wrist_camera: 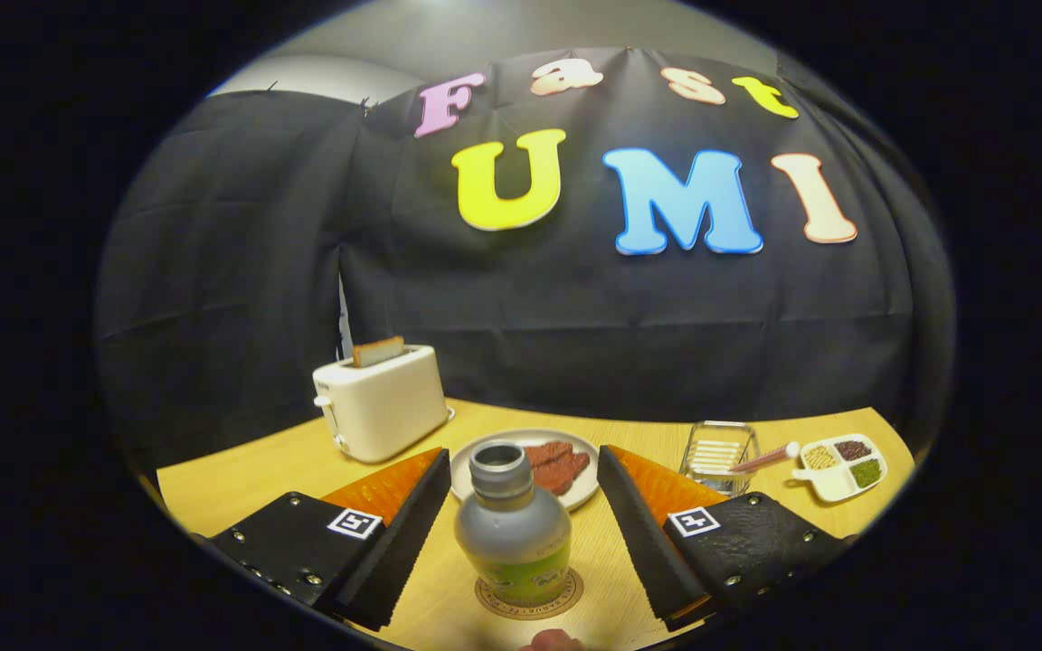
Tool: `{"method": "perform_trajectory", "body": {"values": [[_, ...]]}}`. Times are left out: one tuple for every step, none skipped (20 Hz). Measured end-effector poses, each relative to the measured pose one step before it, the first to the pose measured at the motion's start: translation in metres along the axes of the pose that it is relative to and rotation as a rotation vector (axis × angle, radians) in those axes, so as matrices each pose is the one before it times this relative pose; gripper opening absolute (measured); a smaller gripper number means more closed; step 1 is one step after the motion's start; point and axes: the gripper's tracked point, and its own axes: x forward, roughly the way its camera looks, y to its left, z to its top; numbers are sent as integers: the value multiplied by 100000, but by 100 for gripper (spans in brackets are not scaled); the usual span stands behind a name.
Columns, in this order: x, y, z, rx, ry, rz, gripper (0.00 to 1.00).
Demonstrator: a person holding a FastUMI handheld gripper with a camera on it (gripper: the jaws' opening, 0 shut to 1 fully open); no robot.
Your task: Take the bottle from table, then pour the juice into the cup, finally place the bottle on the coaster
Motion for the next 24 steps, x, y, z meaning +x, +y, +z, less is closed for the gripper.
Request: {"method": "perform_trajectory", "body": {"values": [[-1139,-199,2590,560,-3514,-1773,99],[-1246,-1000,2206,-555,-2192,-3924,99],[-1329,-1521,2669,-2493,-926,-6091,99],[-1433,-1445,2542,-2033,-1382,-4385,99],[-914,-934,2266,-1313,-920,-2895,99],[-931,-1121,2355,-890,-1007,-2517,99],[-934,-1313,2346,-926,-469,-2674,99],[-838,-1288,1881,-353,-873,-1783,99],[-686,-1361,1458,-302,-101,-2985,99],[-648,-1416,1220,134,-40,-3062,99],[-999,-1383,1458,791,-425,-3136,99],[-1235,-1386,1474,157,-1584,-1981,99],[-534,-910,975,-303,-1183,-1654,99],[-366,-961,750,-582,-680,-1632,99],[-450,-677,373,-110,-800,-526,99],[-396,-418,350,661,-472,186,99],[-295,-530,50,609,-139,-339,99],[-181,-770,-240,529,433,-372,99],[-233,-758,-430,965,588,53,99],[-237,-721,-524,1412,836,-182,99],[-275,-439,-285,1158,327,483,99],[-188,-638,-273,1219,-166,455,99],[-115,-569,-138,522,-37,-105,99],[43,-551,-257,228,246,348,99]]}}
